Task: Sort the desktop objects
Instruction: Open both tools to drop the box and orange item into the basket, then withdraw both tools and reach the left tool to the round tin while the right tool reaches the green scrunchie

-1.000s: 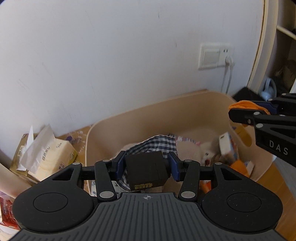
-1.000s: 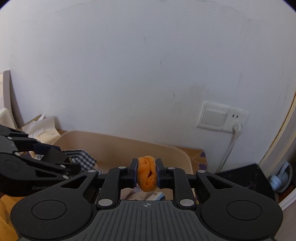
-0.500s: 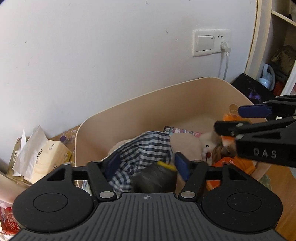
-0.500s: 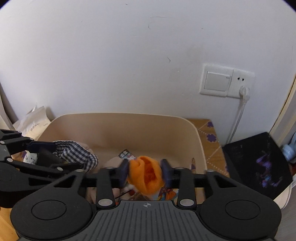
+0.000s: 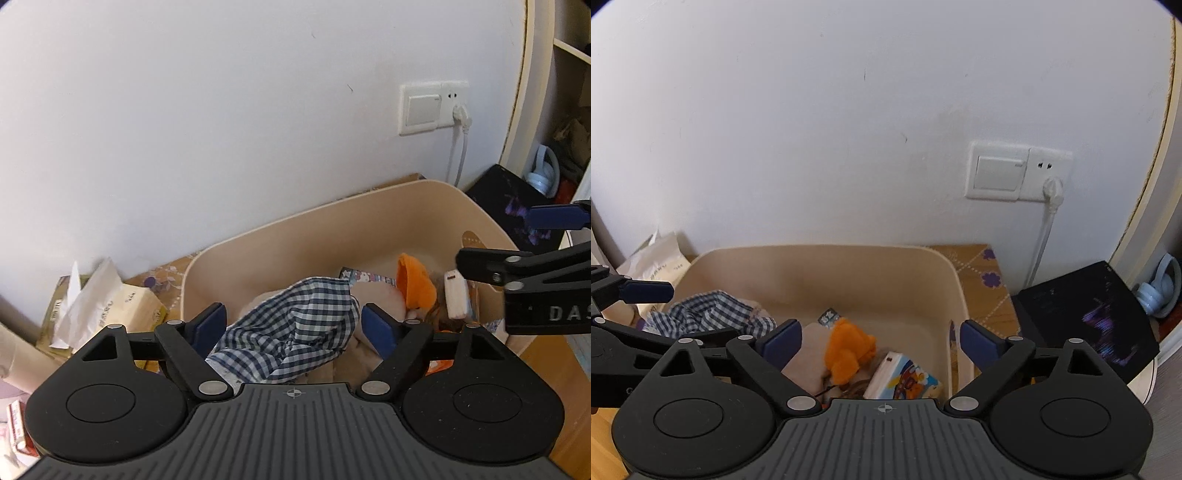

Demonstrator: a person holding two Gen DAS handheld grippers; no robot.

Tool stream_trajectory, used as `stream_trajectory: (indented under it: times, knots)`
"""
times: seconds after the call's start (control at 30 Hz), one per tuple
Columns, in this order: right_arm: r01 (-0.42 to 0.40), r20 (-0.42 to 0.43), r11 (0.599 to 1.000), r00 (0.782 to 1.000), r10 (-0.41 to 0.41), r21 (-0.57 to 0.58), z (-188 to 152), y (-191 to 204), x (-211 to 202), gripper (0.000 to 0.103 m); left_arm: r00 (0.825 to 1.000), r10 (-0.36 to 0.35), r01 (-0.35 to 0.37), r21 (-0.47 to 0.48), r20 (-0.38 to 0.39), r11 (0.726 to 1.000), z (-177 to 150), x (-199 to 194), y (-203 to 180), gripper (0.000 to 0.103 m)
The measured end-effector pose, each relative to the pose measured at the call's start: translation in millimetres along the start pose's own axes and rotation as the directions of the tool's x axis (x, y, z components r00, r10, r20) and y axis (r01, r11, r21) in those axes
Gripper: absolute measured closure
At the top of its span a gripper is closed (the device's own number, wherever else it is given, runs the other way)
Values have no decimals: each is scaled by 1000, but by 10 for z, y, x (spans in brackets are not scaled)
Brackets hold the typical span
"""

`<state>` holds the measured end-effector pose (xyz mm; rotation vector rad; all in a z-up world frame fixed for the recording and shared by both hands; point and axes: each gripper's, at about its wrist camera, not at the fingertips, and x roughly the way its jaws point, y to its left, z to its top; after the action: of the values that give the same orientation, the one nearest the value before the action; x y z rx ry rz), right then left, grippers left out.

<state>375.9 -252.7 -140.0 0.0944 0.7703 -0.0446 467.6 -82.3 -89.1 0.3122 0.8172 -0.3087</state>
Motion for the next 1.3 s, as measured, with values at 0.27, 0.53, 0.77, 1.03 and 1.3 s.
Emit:
stream_trajectory:
  times: [0.27,0.53,0.77,1.03,1.3]
  knots:
    - [-27,64,1000,998,27,-5,62,-50,-403,6,999,19,-19,-9,42,1000,-14,-352,-4,21]
    - [-43,109,999,993,46,-30,-4,0,-794,3,997,42,-39,-56,58,998,-149,-730,40,21]
    - [-53,150,996,987,63,-70,-110,116,-1155,1,992,76,-68,-85,105,994,-306,-1092,27,21]
    - [-80,186,987,977,105,-136,-264,185,-1512,0,990,98,-86,-119,103,989,-572,-1399,84,21]
    - [-88,169,976,978,123,-200,-493,239,-1751,0,990,122,-111,-148,66,983,-937,-1543,164,21]
